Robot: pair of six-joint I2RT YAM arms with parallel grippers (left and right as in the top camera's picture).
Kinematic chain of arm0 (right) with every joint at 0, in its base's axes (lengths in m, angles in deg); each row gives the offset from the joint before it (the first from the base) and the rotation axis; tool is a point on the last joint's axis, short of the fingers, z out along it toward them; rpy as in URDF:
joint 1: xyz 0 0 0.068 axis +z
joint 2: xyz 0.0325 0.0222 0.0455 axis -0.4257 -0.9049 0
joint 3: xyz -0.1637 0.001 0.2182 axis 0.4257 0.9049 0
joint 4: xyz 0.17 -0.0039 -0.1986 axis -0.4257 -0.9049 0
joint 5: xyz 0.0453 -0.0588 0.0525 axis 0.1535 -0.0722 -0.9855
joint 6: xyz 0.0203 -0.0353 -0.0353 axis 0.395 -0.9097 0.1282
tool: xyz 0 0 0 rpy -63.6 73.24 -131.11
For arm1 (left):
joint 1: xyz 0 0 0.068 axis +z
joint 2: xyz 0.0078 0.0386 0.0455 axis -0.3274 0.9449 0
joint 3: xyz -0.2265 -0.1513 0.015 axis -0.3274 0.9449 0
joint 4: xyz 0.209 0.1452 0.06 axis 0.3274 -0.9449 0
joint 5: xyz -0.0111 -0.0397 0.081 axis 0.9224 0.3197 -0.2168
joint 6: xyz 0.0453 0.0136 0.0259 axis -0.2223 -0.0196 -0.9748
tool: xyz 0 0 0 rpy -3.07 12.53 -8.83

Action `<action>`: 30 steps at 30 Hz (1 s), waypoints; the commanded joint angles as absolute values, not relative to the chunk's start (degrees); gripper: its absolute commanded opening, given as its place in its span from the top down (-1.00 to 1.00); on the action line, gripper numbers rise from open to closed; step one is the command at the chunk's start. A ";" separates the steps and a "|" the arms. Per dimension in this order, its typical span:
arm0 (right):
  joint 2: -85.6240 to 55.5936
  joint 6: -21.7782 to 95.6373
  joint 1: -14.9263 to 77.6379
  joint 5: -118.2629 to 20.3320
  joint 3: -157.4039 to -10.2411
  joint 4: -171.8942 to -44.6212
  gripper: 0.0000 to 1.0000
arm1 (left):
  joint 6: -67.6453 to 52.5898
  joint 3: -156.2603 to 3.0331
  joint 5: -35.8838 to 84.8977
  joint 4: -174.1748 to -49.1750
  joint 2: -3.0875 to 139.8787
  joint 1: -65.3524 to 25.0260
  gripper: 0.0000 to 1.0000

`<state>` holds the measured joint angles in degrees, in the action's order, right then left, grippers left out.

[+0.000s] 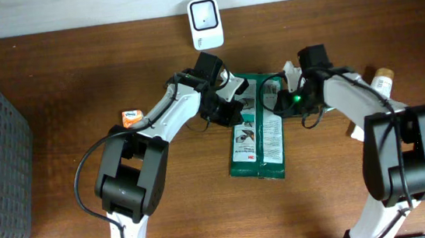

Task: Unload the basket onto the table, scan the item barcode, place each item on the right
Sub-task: 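Bring the left gripper in and grip the large pack beside the right gripper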

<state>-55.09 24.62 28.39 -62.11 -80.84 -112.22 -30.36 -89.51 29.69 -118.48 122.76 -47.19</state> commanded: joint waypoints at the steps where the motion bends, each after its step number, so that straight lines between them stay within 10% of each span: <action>1: -55.07 23.49 23.56 -72.32 -88.97 -120.71 0.25 | -28.83 -89.49 30.12 -117.46 122.92 -45.88 1.00; 30: -59.18 34.53 23.28 -80.87 -74.43 -115.44 0.17 | -8.39 -89.47 24.05 -111.99 128.32 -46.32 1.00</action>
<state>-57.91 34.11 21.18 -78.68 -77.87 -116.97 -9.57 -89.64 26.45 -111.10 126.72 -46.80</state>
